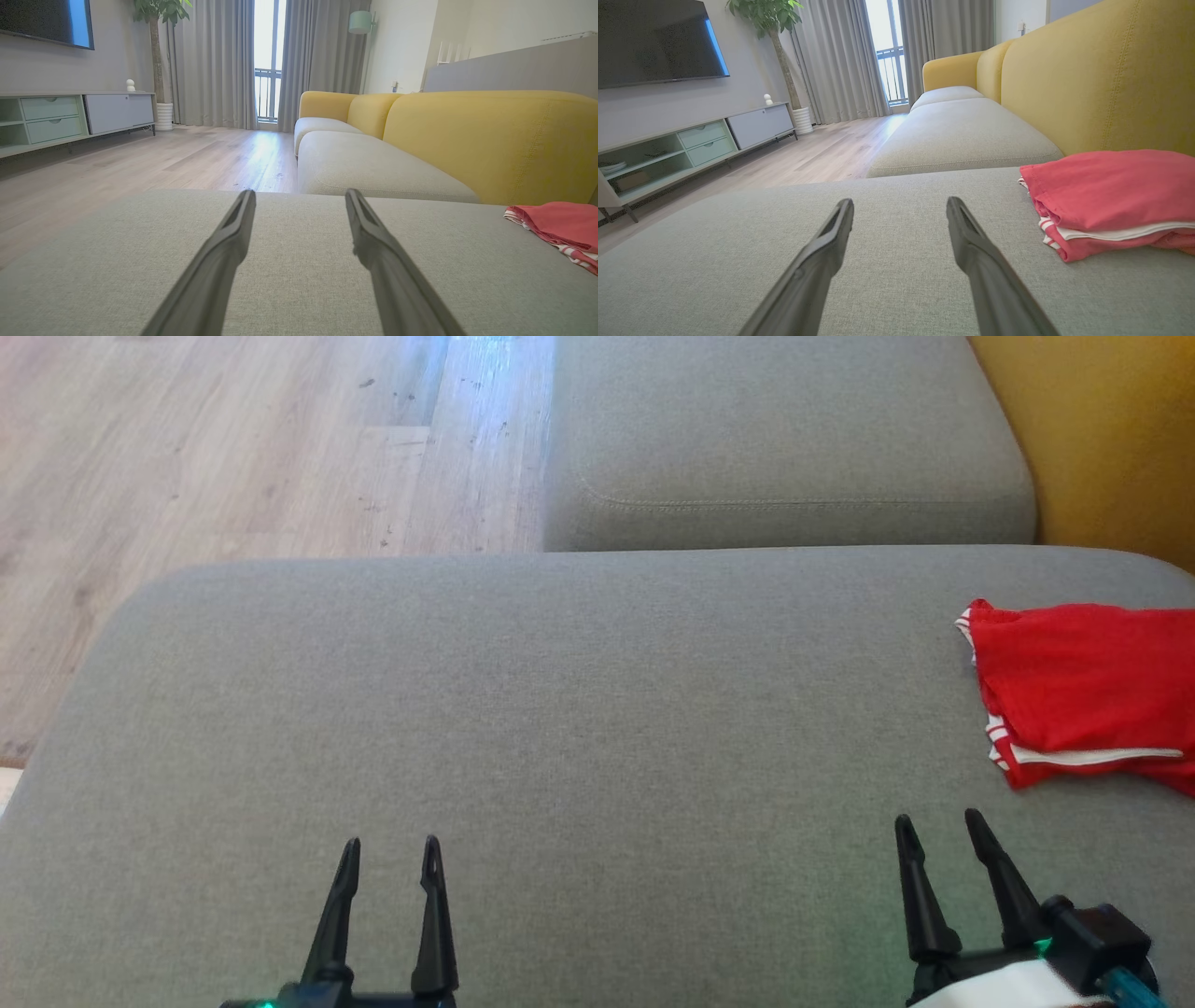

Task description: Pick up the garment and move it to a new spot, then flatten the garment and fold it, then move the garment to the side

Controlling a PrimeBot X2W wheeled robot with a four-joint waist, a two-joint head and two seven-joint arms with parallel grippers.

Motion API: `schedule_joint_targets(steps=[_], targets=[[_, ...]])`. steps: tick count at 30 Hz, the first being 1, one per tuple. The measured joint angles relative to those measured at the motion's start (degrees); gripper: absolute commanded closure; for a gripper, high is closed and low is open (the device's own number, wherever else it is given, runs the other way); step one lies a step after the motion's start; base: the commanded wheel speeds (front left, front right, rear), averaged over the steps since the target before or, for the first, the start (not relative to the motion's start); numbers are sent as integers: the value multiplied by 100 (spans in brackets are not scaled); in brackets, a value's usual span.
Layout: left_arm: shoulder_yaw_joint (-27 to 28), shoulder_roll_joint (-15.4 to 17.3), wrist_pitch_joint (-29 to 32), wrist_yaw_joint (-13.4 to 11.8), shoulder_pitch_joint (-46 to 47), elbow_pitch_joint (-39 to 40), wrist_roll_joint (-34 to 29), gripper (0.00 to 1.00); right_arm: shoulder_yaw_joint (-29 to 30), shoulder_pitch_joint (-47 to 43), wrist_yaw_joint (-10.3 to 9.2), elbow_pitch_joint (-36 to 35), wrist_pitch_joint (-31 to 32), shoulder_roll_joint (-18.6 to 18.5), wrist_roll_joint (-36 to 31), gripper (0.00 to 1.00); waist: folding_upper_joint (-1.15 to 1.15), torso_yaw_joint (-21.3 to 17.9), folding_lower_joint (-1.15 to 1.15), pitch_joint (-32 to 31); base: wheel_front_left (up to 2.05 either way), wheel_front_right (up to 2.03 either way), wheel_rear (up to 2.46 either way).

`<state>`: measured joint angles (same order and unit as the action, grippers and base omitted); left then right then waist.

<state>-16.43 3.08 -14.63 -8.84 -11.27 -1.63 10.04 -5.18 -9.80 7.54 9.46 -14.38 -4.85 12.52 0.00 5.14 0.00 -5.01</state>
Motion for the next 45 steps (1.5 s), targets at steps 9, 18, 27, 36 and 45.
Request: schedule_joint_targets(steps=[9,18,27,36,45], targets=[[-1,0,0,60,0,-10,-2,100,-103,-16,0,8,0,36,0,100,0,-102,0,-25,0,0,0],[-18,-2,45,78,-210,-485,226,100,-164,-206,0,479,36,46,197,100,0,-125,0,-6,0,0,0],[24,23,152,189,-169,-539,864,100,-114,-137,0,481,164,46,808,100,0,-154,0,33,0,0,0],[168,32,256,334,-14,-603,1485,100,-22,-107,0,493,291,46,1396,100,0,-182,0,72,0,0,0],[259,42,398,433,75,-711,2103,100,35,54,0,502,408,46,1976,100,0,-210,0,110,0,0,0]])
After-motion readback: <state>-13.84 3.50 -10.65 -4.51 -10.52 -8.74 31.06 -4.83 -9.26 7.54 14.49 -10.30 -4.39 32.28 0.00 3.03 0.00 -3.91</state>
